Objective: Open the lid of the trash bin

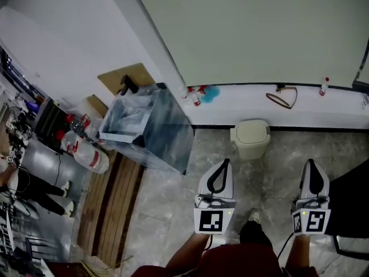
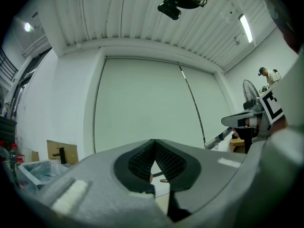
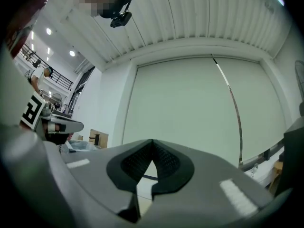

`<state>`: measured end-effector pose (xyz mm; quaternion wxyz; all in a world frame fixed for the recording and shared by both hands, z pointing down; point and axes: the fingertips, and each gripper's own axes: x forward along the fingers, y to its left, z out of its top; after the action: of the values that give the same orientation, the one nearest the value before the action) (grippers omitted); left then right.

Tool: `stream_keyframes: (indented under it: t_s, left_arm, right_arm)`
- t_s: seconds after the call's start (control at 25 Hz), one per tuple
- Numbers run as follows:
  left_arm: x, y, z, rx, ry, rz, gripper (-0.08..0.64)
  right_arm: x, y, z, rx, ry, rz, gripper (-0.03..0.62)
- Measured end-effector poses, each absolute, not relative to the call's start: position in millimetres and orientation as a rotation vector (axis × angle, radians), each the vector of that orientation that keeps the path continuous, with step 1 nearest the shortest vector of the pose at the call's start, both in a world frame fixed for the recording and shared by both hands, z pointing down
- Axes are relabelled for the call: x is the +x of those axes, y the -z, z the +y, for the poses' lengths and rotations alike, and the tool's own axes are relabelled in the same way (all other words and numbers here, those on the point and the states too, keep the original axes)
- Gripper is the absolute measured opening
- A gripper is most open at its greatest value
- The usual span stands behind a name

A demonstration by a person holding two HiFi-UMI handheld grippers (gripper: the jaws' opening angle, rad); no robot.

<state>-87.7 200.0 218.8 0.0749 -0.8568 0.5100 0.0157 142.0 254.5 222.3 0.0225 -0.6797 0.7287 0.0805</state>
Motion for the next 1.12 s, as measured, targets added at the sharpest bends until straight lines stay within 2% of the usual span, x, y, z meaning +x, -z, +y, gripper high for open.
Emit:
stream_keyframes:
  t_s: [0.56, 1.12]
  left_arm:
    - [2.5, -211.0, 123.1, -2.551, -0.032, 1.508, 0.005]
    - [9.2, -226.8, 84.3, -2.540, -0.020, 1.559, 0.005]
  right_arm:
    - [224.6, -226.8, 180.6, -2.087, -0.250, 2.284, 0.000]
    - [229.1, -239.2, 130.7, -2.043, -0.223, 2.332, 0.000]
